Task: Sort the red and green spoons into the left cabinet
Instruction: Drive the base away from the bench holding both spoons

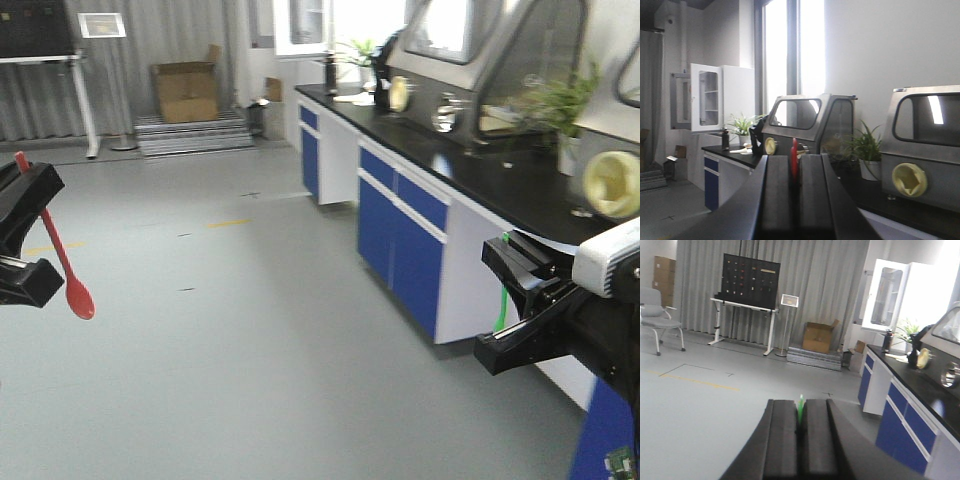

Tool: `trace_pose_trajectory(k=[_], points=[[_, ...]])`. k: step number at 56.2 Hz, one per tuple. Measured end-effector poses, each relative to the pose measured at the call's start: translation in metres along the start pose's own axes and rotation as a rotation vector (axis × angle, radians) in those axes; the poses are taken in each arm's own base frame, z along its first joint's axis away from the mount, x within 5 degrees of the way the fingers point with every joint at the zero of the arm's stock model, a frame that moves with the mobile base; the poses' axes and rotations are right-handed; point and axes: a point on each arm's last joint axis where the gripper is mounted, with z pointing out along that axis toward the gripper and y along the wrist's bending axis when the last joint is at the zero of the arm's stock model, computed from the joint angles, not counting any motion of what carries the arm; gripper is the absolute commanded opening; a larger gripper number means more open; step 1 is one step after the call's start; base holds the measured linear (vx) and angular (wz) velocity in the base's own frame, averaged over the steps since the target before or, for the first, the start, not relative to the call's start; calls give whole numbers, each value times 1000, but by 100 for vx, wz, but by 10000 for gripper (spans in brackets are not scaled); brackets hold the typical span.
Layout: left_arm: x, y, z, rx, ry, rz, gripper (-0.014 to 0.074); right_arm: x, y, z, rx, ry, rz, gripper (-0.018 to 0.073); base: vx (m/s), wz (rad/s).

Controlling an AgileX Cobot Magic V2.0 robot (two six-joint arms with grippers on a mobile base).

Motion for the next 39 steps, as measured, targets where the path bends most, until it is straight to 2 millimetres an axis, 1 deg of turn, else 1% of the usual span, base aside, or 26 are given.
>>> trace_pose_trajectory(k=[23, 39], points=[[0, 0, 0, 0, 0, 0, -6, 0, 0, 0, 0, 0, 0, -9, 25, 44], [0, 0, 0, 0, 0, 0, -6, 0, 0, 0, 0, 1, 0, -9, 29, 35]])
